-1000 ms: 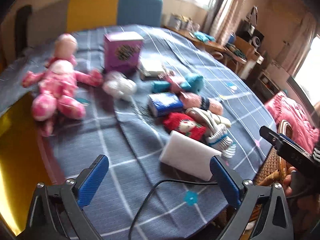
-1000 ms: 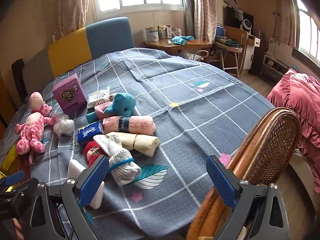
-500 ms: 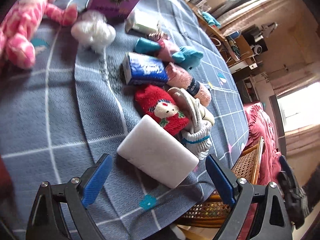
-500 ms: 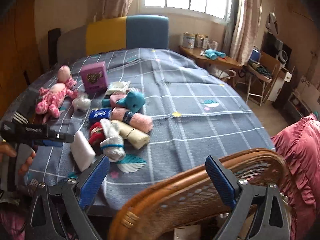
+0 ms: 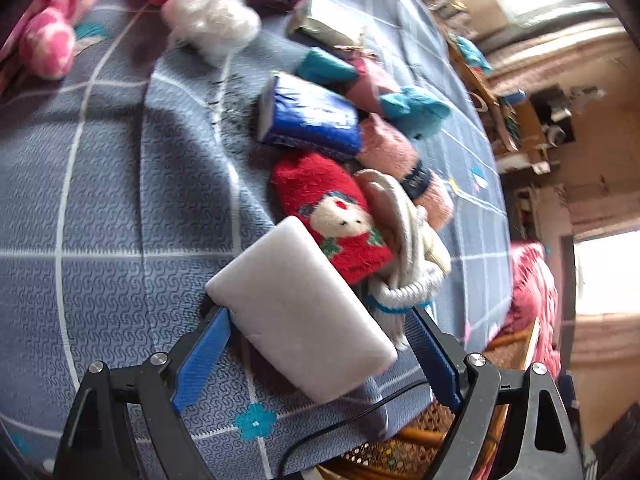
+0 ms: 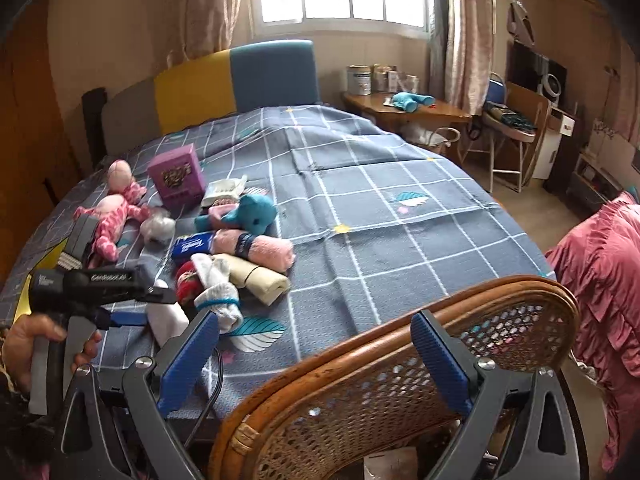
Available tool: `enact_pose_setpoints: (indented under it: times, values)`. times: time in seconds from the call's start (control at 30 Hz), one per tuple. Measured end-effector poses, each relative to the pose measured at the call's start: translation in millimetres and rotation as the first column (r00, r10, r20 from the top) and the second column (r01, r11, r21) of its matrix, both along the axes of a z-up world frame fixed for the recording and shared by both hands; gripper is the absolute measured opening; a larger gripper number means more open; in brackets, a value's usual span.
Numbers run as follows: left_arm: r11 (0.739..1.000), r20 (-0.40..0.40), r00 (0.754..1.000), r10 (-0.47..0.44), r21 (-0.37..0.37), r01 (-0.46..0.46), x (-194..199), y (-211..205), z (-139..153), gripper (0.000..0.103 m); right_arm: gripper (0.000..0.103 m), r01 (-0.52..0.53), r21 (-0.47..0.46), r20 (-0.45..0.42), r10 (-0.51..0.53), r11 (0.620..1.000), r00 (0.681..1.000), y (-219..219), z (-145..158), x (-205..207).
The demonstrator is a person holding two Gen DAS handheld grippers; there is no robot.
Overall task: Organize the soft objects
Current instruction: 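Reach the left gripper to the white sponge block and close on it, then carry the sponge into the gold tray and release it while the right gripper grasps the white knit glove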
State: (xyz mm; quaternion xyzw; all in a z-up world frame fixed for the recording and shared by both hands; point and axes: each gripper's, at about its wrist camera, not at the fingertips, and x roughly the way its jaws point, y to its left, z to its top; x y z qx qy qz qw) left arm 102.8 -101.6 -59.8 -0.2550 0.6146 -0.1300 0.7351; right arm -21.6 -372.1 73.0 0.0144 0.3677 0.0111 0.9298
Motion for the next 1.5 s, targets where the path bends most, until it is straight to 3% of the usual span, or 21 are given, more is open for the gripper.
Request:
enact_pose_setpoints:
  times: [0.1,0.17,0.33,0.6,0.93,1.13,1.2,1.23,1.4,1.5]
  values:
    - [1.000,-0.026,0.999,0.019,0.017,-0.019,2.8,-5.5,-5.9,0.088,0.098,-0.045,-0.007,-0.012,0.045,0.999,0.999,11.7,-2.2,9.0]
    - [0.999,-0.014,1.000,0.012,0.048,-0.011,2.9,-6.6,-3.4,0.071,0.098,-0.069,-0.006,-0.021,0.069,0.998,0.997,18.2,-3.5,15.9]
    - [0.999,0.032,0.999,-0.029,0.047,0.028,-2.2,-0.1,-1.3,0.064,0.097,-0.102,-0.010,-0.062,0.101,0.995,0.993,34.2,-9.9,30.6]
    - [0.990,0.150,0.981,-0.127,0.076,0.116,-18.2,17.5,17.6,0.063,0.096,-0.126,0.059,-0.178,0.135,0.990,0.975,50.9,-20.2,59.0]
    - [0.988,0.313,0.939,-0.145,0.102,0.119,-41.8,57.2,46.7,0.063,0.090,-0.143,0.036,-0.423,0.144,0.989,0.895,90.4,-62.0,126.0]
    - [0.993,0.406,0.909,-0.093,0.100,0.057,-58.8,102.8,73.7,0.064,0.077,-0.146,-0.031,-0.539,0.107,0.989,0.836,108.9,-101.2,158.7]
    - [0.995,0.438,0.897,-0.059,0.093,0.020,-65.0,125.4,85.0,0.064,0.063,-0.165,-0.007,-0.565,0.132,0.986,0.814,113.8,-111.1,161.8]
    - [0.995,0.451,0.892,-0.042,0.100,-0.003,-67.1,137.0,89.4,0.064,0.047,-0.168,-0.007,-0.574,0.134,0.986,0.808,116.1,-114.6,162.2]
    - [0.975,0.474,0.876,0.085,0.143,-0.172,-65.5,210.1,100.3,0.064,0.047,-0.220,-0.067,-0.570,0.144,0.973,0.809,125.8,-118.5,157.7]
    - [0.949,0.447,0.880,0.162,0.175,-0.264,-48.6,255.8,90.6,0.064,0.047,-0.223,-0.049,-0.569,0.156,0.974,0.807,121.8,-120.9,155.9]
